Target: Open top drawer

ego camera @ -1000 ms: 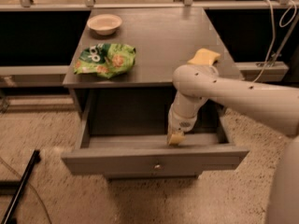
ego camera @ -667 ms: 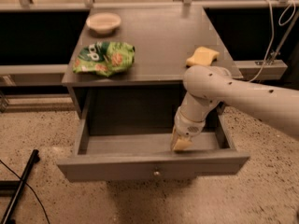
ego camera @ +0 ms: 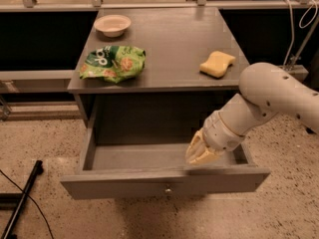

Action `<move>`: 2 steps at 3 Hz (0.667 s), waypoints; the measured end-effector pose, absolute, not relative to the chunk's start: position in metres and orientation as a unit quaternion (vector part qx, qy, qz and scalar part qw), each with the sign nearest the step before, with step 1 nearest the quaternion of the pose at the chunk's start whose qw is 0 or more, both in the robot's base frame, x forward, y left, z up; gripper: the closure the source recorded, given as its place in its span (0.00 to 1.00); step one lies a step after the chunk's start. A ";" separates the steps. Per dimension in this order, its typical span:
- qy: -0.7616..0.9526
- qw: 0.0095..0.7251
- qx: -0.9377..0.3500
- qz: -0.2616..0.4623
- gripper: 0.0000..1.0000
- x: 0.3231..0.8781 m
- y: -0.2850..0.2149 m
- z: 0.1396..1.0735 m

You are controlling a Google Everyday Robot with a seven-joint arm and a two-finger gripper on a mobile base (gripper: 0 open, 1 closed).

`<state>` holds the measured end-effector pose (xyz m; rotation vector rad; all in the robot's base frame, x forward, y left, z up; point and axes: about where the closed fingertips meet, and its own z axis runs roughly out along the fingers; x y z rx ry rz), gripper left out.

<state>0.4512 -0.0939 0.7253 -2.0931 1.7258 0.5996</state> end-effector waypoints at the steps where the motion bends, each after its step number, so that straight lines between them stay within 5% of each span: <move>1: 0.585 0.260 -0.740 0.207 1.00 0.458 -0.110 0.777; 2: 0.574 0.289 -0.740 0.198 0.85 0.466 -0.113 0.798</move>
Offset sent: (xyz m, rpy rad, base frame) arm 0.0081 -0.0175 0.0569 0.1327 -0.1261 -0.0004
